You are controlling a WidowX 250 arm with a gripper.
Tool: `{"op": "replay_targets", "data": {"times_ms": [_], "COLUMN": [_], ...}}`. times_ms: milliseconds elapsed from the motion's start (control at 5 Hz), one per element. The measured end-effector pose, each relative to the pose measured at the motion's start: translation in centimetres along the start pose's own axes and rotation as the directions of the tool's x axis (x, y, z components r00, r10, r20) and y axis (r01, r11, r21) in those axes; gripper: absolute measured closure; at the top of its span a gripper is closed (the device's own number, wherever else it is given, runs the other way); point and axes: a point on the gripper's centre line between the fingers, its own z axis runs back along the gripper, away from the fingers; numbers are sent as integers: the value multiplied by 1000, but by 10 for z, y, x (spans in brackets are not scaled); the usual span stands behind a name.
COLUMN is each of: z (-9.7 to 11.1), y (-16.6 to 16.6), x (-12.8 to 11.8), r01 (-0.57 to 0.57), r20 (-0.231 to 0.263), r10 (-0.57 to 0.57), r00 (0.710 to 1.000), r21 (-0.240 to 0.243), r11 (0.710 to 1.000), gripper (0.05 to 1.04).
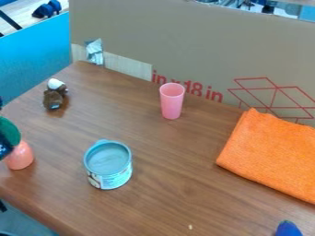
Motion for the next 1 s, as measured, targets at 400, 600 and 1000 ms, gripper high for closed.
{"op": "replay_targets", "data": {"times_ms": [400, 600, 1000], "z": [43, 62, 59], "y": [-20, -32, -50], "x": [33, 54, 126], "r01": [96, 155, 288], "r20": [102, 65, -95], "r10": [-98, -159, -283], "r00": [990, 985, 955], "r21": [28, 57, 49], "r11": [995, 986, 956], "gripper": [73, 75, 78]}}
